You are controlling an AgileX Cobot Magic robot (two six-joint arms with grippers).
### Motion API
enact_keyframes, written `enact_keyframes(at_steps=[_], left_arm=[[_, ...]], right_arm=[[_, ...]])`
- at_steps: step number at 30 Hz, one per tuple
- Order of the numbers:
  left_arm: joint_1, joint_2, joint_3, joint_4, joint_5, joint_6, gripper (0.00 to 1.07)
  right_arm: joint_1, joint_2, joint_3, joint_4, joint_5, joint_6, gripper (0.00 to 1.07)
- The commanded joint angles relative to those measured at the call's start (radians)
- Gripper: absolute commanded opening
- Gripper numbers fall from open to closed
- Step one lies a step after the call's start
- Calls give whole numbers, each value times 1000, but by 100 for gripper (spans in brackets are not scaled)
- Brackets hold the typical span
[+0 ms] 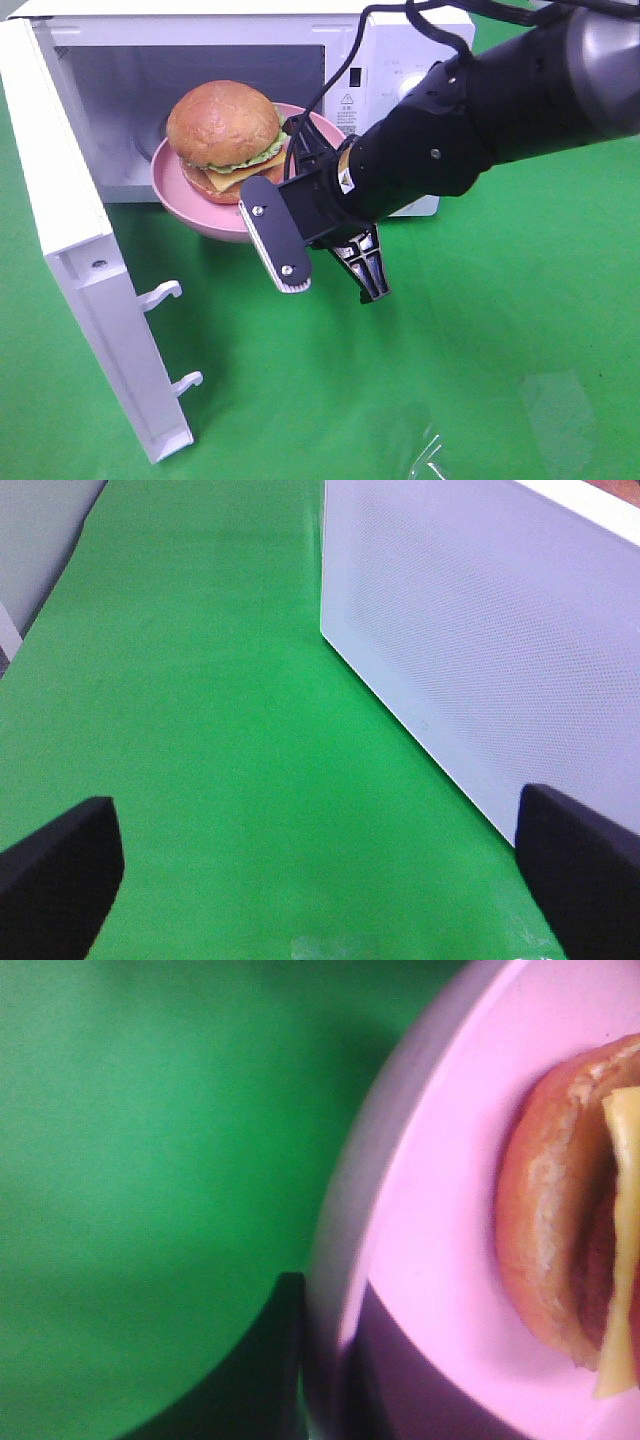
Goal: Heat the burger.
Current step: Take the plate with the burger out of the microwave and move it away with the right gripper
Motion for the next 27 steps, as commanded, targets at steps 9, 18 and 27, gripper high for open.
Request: enact_keyframes(at_steps=[9,18,27], left_arm=[[1,-21,2,-5,-3,-2,101],[1,-21,2,-5,-3,-2,101],[1,-21,2,-5,-3,-2,101]], right_arm=[[-14,-177,176,6,-72,30,0],[-14,-351,321,6,-66,49,0],[-14,-520,439,6,-12,57,0]])
